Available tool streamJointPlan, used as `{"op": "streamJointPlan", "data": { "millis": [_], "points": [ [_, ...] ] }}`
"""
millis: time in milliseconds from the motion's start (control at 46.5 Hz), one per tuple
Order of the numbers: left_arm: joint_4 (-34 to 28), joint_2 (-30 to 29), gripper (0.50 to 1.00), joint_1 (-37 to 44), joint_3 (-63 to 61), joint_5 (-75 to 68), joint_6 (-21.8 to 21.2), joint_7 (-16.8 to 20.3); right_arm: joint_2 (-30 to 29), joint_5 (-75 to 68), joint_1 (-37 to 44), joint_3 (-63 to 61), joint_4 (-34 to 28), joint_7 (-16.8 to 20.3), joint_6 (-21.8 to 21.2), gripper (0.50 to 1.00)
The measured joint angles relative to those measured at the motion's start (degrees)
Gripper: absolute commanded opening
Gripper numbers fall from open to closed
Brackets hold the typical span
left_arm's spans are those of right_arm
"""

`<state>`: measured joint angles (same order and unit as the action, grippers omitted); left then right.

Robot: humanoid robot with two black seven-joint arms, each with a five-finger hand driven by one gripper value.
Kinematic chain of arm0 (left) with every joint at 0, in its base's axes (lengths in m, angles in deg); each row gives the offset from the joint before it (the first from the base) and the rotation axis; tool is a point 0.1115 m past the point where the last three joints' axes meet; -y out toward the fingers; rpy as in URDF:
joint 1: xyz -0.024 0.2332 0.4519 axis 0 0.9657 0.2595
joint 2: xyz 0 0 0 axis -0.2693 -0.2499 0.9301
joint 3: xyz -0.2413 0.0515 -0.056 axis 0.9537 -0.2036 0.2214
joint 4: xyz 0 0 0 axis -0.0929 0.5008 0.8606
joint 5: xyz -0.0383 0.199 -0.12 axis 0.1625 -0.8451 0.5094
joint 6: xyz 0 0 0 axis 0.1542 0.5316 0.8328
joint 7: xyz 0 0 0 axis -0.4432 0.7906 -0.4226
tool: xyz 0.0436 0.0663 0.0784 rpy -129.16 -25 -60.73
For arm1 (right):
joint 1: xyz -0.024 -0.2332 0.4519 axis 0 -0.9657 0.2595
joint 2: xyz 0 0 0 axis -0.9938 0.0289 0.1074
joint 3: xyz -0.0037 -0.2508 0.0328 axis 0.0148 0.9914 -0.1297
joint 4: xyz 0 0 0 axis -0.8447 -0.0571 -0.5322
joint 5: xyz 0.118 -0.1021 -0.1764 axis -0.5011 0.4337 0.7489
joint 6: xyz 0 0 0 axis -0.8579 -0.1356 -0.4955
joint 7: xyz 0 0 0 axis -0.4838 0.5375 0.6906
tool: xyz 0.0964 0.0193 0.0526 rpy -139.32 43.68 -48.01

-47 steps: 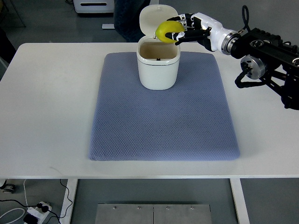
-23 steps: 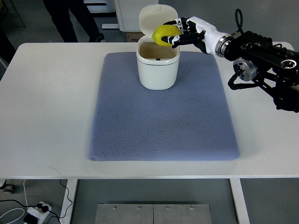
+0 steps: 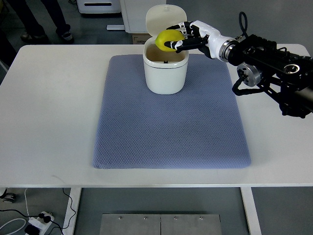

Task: Put lemon in trash with right hand
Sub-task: 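Position the held lemon over the open white bin with the right hand, then open the right hand's fingers to drop the lemon into the bin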

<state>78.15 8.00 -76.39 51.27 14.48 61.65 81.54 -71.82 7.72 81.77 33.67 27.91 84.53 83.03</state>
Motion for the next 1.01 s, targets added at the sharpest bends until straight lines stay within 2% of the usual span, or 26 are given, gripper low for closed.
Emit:
{"op": "streamJointPlan", "data": {
  "millis": [322,795,1010],
  "points": [
    [0.00,0.00,1.000,-0.03,0.00,0.00,0.00,0.00,0.00,-0.05,0.01,0.01,-0.13,0.00,-0.49,0.788],
    [0.00,0.00,1.000,0.00,0.00,0.00,0.00,0.00,0.43,-0.09,0.55,-0.09,-1.05,-0.08,-2.33,0.962],
    [0.00,0.00,1.000,-0.01,0.00,0.00,0.00,0.00,0.70,-0.12,0.91,-0.09,-1.07,-0.09,-2.44,0.981]
  ]
}}
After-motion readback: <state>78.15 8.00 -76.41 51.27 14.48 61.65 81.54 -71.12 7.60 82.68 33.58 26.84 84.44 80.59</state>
